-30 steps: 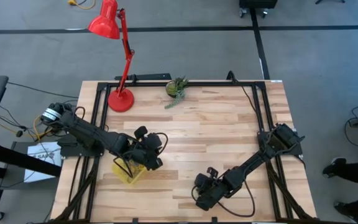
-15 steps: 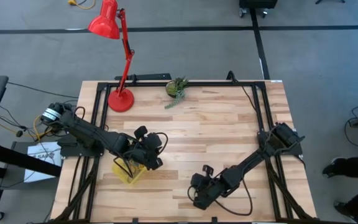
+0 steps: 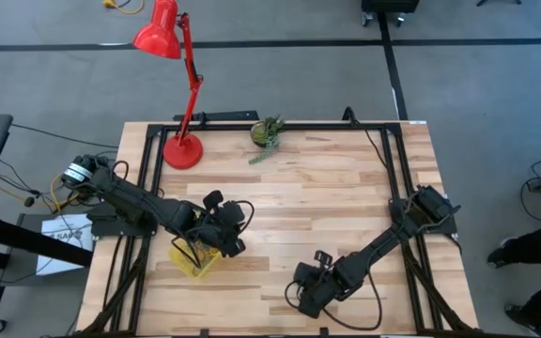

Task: Pick and place items into bin
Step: Put the green rubber band into the yellow bin

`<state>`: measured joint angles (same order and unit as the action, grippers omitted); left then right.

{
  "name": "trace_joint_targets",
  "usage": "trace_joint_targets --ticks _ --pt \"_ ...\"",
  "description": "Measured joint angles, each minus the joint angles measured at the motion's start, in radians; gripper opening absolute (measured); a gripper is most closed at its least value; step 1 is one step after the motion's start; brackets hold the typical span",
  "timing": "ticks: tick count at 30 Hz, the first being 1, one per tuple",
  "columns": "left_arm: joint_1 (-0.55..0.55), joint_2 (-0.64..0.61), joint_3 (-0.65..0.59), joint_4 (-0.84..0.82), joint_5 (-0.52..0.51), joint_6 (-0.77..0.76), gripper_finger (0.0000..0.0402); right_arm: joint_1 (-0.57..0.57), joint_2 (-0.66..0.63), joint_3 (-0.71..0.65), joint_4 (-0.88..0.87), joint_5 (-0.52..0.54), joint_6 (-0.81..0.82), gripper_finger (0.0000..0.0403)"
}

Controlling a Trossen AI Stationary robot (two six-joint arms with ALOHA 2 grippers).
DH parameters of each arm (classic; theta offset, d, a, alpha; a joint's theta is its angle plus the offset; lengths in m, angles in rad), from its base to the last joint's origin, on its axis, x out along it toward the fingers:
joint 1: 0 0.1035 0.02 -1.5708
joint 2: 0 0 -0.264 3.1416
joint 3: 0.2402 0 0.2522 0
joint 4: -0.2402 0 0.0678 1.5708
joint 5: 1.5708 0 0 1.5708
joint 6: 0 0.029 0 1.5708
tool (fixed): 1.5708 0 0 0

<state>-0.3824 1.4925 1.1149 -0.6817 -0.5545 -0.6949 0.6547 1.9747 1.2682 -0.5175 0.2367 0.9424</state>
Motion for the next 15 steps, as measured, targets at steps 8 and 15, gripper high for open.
trace_joint_targets --ticks 8,15 --pt "0.000 0.000 0.000 0.000 0.000 -0.001 0.0082 -0.003 0.011 0.000 0.019 -0.003 0.001 0.0083" --pt "0.000 0.000 0.000 0.000 -0.001 0.000 0.0082 -0.017 0.040 0.002 0.058 -0.024 -0.007 0.0078"
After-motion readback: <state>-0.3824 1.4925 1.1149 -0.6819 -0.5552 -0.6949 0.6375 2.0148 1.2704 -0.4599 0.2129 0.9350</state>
